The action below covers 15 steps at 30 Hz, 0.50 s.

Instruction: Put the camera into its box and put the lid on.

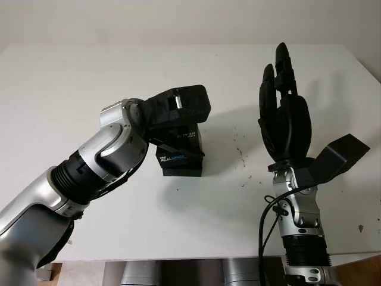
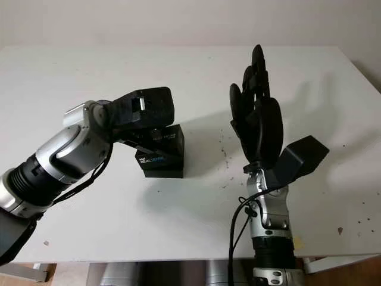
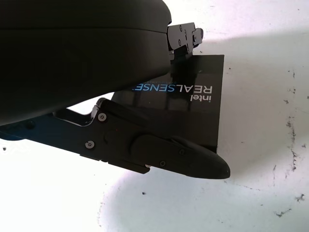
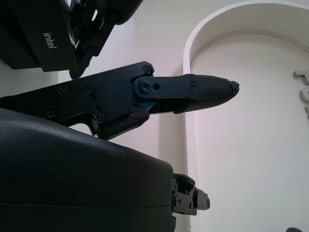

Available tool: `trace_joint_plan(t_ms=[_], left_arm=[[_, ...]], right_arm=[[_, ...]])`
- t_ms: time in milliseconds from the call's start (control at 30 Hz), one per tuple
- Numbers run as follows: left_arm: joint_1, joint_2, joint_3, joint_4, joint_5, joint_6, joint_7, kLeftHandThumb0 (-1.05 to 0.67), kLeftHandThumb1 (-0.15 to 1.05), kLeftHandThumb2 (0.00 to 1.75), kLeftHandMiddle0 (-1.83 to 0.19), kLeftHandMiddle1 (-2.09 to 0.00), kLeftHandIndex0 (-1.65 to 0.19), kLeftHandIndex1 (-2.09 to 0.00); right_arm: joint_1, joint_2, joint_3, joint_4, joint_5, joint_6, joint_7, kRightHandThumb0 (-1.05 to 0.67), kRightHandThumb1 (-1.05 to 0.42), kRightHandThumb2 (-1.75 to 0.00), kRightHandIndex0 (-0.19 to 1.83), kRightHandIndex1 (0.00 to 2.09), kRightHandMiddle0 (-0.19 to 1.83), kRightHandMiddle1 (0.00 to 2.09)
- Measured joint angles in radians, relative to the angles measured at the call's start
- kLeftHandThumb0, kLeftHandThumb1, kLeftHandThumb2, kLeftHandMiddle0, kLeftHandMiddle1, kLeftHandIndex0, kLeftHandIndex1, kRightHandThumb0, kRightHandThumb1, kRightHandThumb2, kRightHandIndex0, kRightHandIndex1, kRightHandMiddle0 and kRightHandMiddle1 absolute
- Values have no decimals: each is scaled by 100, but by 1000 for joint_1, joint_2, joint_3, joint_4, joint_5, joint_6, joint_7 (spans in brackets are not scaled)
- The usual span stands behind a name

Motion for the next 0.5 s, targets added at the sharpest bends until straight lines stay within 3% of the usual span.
trace_joint_plan(t_ms=[167,300,500], left_arm=[[-13,37,-31,-13,-1,-43,-45,-86,105,23,18,-4,19,0],[-22,75,-42,-79,-4,-65,-94,-86,105,52,19,0,19,0],[37,117,33,-168,19,-279,-19,-86,105,63,19,0,19,0]], right_arm=[[0,0,-1,5,0,-1,1,-79,-105,-34,-16,5,-9,6],[-1,0,-2,10,0,-2,3,-79,-105,-33,-16,6,-8,6],[-5,-1,-7,14,3,-4,11,-78,-105,-33,-16,5,-9,6]])
